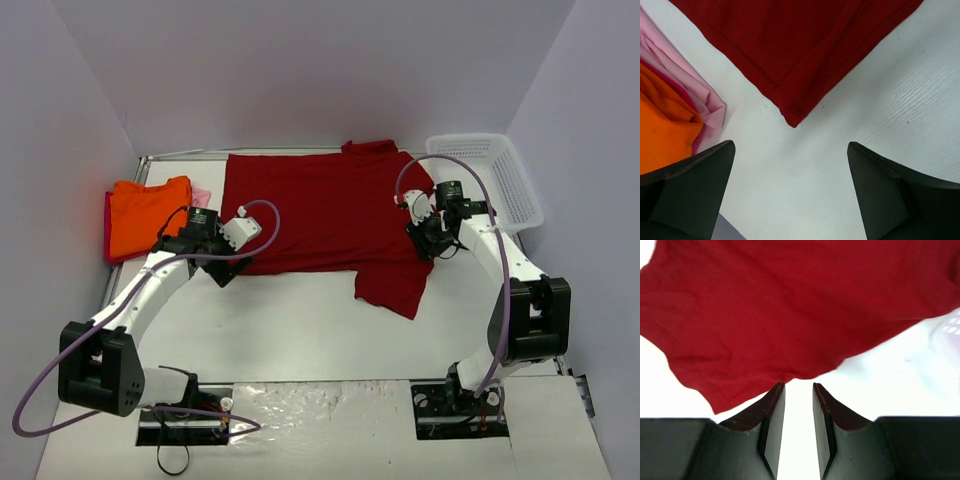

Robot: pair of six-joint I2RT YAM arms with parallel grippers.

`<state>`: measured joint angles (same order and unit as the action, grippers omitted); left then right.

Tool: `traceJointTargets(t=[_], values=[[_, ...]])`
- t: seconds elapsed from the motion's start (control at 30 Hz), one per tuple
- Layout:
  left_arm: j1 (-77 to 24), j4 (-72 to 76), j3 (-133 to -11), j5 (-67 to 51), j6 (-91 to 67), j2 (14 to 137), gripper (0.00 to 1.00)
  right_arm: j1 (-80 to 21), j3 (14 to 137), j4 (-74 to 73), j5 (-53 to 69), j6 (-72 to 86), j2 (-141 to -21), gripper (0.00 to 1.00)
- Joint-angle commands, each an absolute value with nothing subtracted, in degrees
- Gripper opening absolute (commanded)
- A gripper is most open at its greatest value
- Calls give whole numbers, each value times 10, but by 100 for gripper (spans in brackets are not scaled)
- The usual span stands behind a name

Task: Fold and stack the t-shirts
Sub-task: Flatten out the tshirt

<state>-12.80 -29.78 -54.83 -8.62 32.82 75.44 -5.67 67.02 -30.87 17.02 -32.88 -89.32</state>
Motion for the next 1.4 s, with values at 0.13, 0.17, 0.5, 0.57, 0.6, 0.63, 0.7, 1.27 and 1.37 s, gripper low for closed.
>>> traceJointTargets(t=[0.13, 0.17, 0.5, 0.57, 0.6, 0.63, 0.7, 1.27, 1.37], values=[[-128, -240, -526, -114, 379, 765, 90, -39, 624, -263, 208, -308, -862, 26], [-128, -232, -524, -116, 381, 771, 87, -34, 621, -263, 205, -308, -868, 26], [-128, -190, -506, -76, 413, 831, 54, -18, 613, -257, 210, -309, -896, 26], [-128, -178, -502, -67, 421, 834, 53, -18, 614, -257, 210, -311, -905, 26], [-128, -170, -500, -56, 424, 836, 53, -18, 614, -258, 208, -311, -910, 26], [-128, -168, -501, -55, 426, 838, 52, -18, 614, -258, 208, -311, -913, 26], [-128, -168, -503, -50, 432, 845, 52, -18, 616, -257, 207, -311, -917, 26], [-127, -192, -541, -59, 424, 911, 33, -18, 612, -258, 206, -314, -926, 26], [-127, -200, -546, -59, 422, 910, 30, -18, 610, -258, 205, -313, -931, 26]])
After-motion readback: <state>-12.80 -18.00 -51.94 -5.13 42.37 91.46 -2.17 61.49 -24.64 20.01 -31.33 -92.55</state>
